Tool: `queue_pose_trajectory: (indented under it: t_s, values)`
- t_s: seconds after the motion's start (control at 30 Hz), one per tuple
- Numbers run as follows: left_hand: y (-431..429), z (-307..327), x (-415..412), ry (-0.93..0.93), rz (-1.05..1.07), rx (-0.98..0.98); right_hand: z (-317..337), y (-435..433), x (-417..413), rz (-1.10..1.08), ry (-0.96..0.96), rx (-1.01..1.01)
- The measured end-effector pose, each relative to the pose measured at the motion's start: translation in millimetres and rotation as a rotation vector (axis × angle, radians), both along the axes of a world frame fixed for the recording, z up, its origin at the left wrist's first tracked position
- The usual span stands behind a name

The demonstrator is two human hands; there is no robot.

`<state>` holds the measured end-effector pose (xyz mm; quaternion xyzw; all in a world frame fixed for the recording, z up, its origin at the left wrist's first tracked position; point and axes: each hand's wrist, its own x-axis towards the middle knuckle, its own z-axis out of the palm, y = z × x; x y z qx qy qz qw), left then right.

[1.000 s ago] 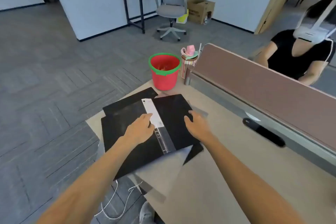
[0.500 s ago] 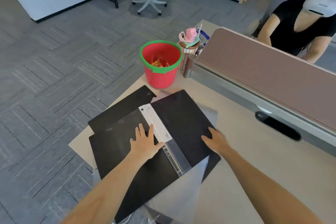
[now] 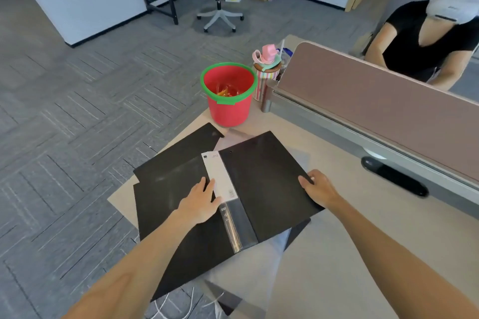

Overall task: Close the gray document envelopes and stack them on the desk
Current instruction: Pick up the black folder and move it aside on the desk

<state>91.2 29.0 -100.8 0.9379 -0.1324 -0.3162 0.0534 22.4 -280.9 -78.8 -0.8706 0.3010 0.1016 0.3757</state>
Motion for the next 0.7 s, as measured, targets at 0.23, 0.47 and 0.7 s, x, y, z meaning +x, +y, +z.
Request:
queue_pose_trajectory:
  t_s: [0.23,0.47,0.7]
  values:
    - [13.7,68.4,-73.6,-0.074,0.3,-0.19,60.6,16.6,-57.5,0.001,-0.274,0.436]
    - [1.3,185.7,-155.8,-0.423,0.575,-1.023,116.0,24.7,-103.2,0.08,-0.441,0.746]
    - [-48.9,225.2,-182.4,-0.274,0.694,-1.264,142.2,8.3,-128.8,0.052,-0.507,0.536]
